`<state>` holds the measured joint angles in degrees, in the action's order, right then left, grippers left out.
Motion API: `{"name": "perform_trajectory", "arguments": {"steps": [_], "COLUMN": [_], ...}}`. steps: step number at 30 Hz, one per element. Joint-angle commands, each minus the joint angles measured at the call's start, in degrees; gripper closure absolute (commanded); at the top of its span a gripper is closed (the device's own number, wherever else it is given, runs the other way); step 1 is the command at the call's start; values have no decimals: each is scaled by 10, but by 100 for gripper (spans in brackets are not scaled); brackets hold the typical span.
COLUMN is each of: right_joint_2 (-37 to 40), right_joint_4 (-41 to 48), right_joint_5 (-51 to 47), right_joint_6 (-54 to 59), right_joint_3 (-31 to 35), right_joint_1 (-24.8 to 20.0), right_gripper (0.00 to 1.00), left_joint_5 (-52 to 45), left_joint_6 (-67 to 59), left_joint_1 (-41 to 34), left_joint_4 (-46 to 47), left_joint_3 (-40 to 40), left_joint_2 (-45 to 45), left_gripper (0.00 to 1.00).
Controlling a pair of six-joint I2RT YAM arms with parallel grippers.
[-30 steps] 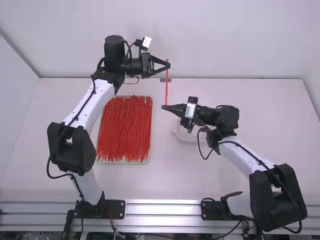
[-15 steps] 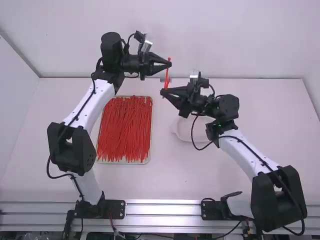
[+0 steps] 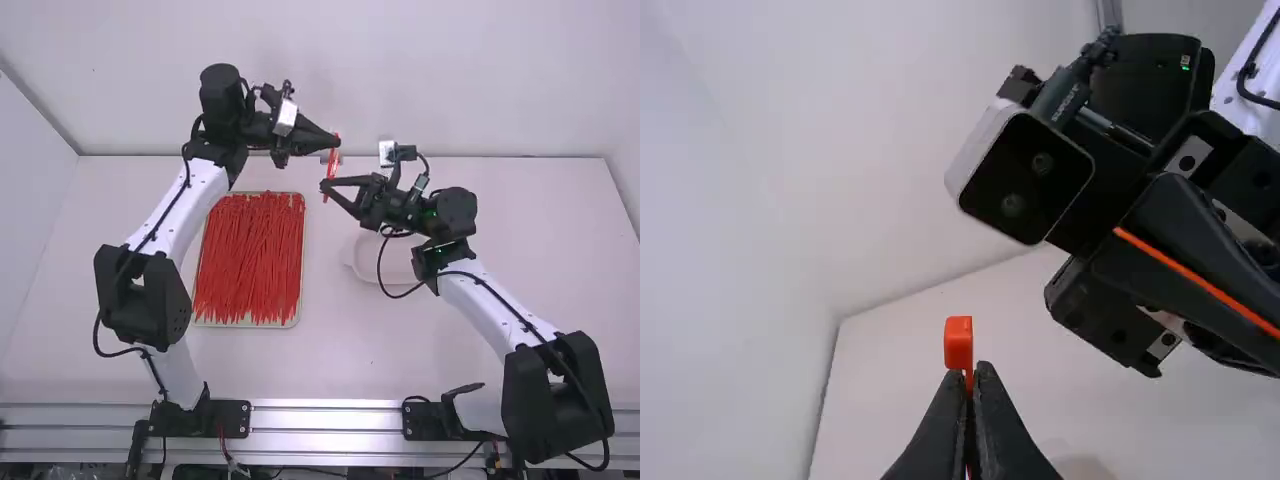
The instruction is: Fasten the cable tie
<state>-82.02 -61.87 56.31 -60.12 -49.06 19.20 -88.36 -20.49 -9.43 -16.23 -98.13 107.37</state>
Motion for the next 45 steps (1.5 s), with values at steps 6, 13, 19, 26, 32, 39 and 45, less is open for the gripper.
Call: {"name": "perform_trajectory", "arguments": {"steps": [6, 13, 19, 26, 32, 39, 45], "right_joint_2": [0, 0, 0, 0, 0, 0, 0], "right_joint_4": [21, 22, 22, 21, 22, 21, 21], "right_joint_5": [-14, -18, -44, -50, -50, -50, -50], "right_joint_6": [-27, -31, -31, -31, -31, -46, -46], "right_joint_3": [-17, -17, -17, -17, -17, -17, -17], "right_joint_1": [13, 10, 10, 10, 0, -9, -3], "right_gripper": [100, 100, 100, 100, 100, 100, 100], "left_joint_5": [-14, -14, -14, -14, -14, -14, -14], "left_joint_6": [-18, 31, 31, 7, 5, 5, 5], "left_joint_1": [4, 2, -4, -14, -22, -20, -29], "left_joint_4": [-44, -91, -87, -50, -37, -35, -33], "left_joint_3": [4, 4, 4, 4, 4, 4, 4], "left_joint_2": [-3, -3, -3, -3, -3, -3, -3], "left_gripper": [98, 98, 98, 98, 98, 98, 98]}}
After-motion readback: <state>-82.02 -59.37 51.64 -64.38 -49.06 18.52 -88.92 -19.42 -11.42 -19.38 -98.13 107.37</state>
